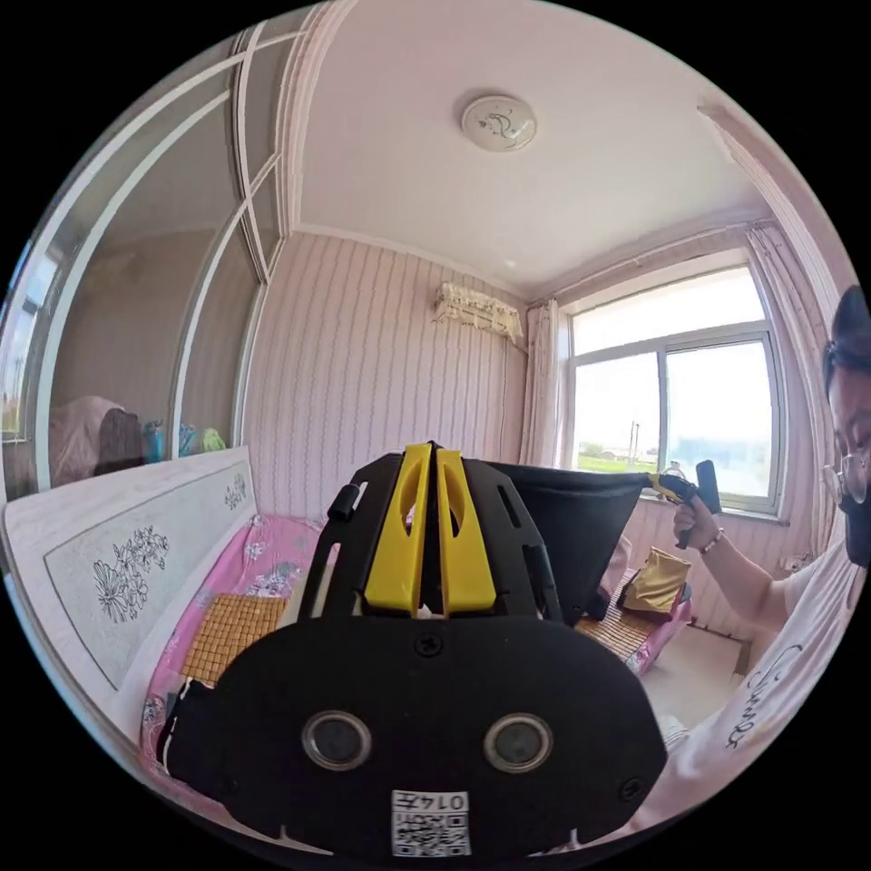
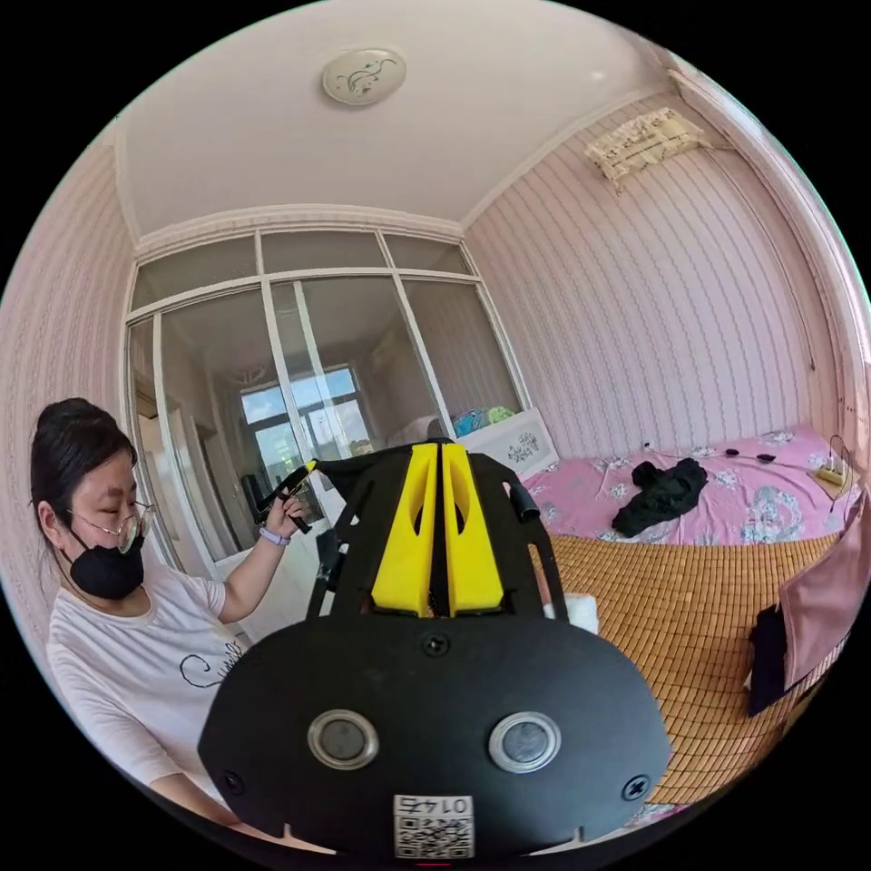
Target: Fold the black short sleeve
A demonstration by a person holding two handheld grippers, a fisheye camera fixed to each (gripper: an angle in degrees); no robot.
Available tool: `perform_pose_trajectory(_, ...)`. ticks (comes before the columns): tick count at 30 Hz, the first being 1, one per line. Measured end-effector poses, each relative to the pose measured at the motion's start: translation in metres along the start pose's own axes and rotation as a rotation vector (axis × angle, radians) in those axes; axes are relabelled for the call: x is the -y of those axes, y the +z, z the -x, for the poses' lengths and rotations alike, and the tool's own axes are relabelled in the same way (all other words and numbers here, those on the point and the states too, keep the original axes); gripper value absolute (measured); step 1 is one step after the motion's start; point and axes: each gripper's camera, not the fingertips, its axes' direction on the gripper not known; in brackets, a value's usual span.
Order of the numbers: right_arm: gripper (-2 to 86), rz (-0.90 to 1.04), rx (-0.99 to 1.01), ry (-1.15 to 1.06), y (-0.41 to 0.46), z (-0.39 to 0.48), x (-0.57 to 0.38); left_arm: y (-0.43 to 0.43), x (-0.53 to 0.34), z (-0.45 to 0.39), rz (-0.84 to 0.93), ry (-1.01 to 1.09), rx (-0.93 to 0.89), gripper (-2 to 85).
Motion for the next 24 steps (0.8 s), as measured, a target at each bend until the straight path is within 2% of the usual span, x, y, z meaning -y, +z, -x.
perform_pose_trajectory(2,0.1,-0.049,0.083,-0.06,-0.017,0.037,0.017,-0.036,0.007,-0.009,-0.076,0.038,0.005,-1.0)
perform_pose_trajectory(6,0.1,-0.076,0.112,-0.196,-0.042,0.095,0.045,-0.1,0.036,-0.02,-0.207,0.112,-0.007,-1.0)
perform_pose_trajectory(9,0.1,-0.106,0.144,-0.285,-0.056,0.132,0.069,-0.122,0.058,-0.022,-0.274,0.143,-0.022,-1.0)
perform_pose_trajectory(13,0.1,-0.052,0.045,-0.326,-0.039,0.138,0.09,-0.11,0.07,-0.013,-0.279,0.134,-0.009,-1.0)
perform_pose_trajectory(16,0.1,0.088,-0.018,-0.205,0.004,0.086,0.089,-0.062,0.061,0.009,-0.151,0.058,0.004,-1.0)
perform_pose_trajectory(20,0.1,0.317,-0.154,0.097,0.082,-0.038,0.043,0.045,0.01,0.052,0.17,-0.11,0.036,-1.0)
perform_pose_trajectory(24,0.1,0.34,-0.147,0.452,0.127,-0.131,-0.009,0.142,-0.053,0.084,0.477,-0.313,0.104,-1.0)
